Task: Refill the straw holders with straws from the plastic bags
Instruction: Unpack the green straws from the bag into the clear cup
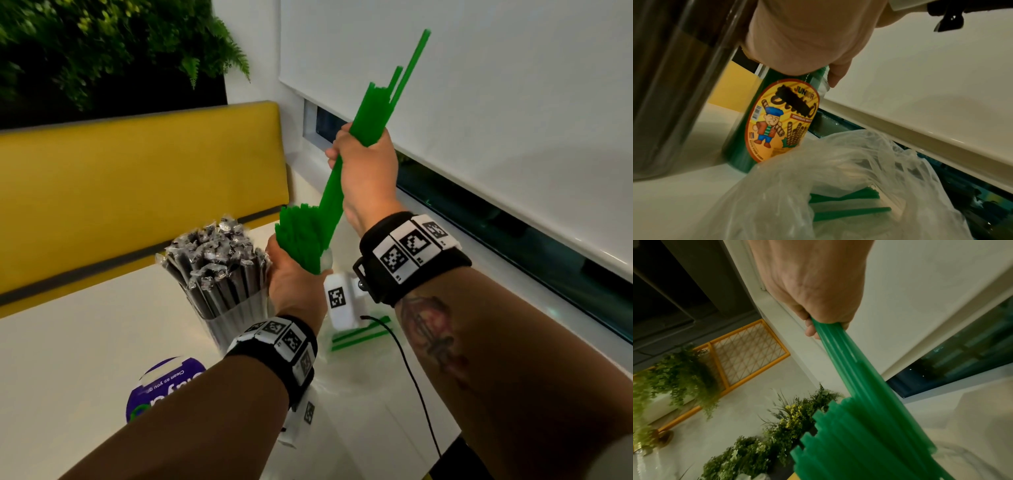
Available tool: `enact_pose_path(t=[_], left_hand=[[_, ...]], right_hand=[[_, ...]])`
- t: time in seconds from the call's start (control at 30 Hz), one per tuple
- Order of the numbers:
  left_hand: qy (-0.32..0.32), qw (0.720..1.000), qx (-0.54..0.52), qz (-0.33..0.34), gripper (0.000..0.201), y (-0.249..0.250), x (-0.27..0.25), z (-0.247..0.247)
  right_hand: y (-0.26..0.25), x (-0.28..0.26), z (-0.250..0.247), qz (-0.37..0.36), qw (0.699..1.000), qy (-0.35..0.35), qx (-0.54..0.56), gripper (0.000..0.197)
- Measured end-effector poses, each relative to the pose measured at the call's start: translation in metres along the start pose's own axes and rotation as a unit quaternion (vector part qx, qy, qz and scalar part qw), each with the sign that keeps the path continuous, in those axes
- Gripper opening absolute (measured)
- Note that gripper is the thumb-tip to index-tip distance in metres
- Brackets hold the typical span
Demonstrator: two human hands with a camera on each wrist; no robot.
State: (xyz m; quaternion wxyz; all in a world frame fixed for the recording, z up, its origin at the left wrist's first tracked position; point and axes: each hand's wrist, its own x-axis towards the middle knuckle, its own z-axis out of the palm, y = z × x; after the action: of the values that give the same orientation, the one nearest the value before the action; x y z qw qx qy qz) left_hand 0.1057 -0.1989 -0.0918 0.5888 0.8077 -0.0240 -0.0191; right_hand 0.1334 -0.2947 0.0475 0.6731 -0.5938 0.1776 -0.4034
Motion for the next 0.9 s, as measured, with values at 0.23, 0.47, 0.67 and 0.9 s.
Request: enact_pose_path(t=[0.23,0.47,0.67,0.9], left_hand=[[0.004,0.999,0.037,-0.028,0.104,0.007,-0.003,0.007],[0.055,0.997,-0.029,0.048,0.076,-0.014,0.009,0.027],[0.061,0.995,-0.025,0.072,0.071,-0.021,0.011,0.030],[0.070,0.994,0.035,0.075,0.083,-0.018,0.009,0.026]], right_hand=[[0.045,-0.017,-0.024,0.038,0.997,0.002,-0.062,0.003],[0.076,-0.049,-0.035,0.001,0.981,-0.046,-0.188,0.014],[0.076,-0.050,-0.023,0.079,0.993,-0.020,-0.091,0.013],[0.083,-0.050,-0.042,0.159,0.969,-0.172,-0.076,0.041]])
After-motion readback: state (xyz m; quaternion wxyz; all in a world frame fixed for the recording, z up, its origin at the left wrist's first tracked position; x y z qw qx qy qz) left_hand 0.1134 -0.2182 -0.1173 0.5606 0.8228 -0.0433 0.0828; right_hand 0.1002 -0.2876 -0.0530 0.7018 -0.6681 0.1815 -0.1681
